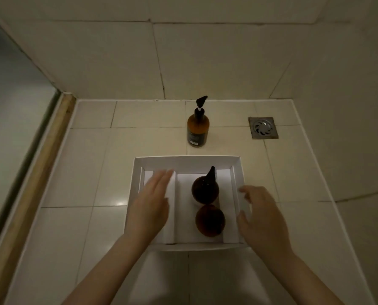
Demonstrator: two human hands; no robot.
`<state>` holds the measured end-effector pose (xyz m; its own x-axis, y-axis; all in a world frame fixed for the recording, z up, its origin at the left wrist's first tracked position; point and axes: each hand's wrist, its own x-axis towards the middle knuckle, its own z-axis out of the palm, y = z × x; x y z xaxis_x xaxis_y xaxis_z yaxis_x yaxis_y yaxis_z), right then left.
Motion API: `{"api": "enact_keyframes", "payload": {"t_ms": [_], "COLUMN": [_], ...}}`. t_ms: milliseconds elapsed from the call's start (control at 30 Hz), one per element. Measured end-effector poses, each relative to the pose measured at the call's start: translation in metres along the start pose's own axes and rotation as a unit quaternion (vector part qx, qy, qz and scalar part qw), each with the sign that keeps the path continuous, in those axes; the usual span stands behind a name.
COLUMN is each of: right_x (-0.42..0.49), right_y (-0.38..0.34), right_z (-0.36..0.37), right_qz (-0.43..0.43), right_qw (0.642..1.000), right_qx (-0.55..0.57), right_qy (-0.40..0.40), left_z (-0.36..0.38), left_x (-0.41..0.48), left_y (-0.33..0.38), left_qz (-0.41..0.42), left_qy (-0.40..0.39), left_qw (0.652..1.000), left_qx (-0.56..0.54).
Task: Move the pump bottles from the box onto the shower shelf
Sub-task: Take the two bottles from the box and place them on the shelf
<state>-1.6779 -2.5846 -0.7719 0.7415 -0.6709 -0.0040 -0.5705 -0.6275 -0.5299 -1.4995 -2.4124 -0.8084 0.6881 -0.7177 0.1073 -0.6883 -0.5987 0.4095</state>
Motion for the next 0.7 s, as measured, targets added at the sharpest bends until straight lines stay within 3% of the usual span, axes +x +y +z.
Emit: {"api": "enact_keyframes", "payload": {"t_ms": [100, 200, 400, 700], "right_x": [-0.011, -0.009, -0.009, -0.007], "right_y": [-0.005, -0.008, -0.004, 0.003], "right_z": [0.009, 0.025, 0.055, 0.063], "right_qz": [-0.006, 0.019, 0.071, 0.019], "right_qw": [0.988, 0.972, 0.970, 0.984], "right_qx": [0.017, 0.042, 0.065, 0.014], "right_qy": [-0.153, -0.232, -0.222, -0.178], "left_z": [0.022, 0.040, 0.050, 0.029], "left_x": [0.031, 0.061, 0.077, 0.069], "left_y": [0.023, 0.036, 0.036, 0.003], "left_qz": [0.046, 0.061, 0.068, 0.024], "left_qy": [-0.119, -0.230, -0.296, -0.272], "left_qw": [0.988, 0.963, 0.942, 0.955], "left_qx": [-0.085, -0.123, -0.142, -0.112]}}
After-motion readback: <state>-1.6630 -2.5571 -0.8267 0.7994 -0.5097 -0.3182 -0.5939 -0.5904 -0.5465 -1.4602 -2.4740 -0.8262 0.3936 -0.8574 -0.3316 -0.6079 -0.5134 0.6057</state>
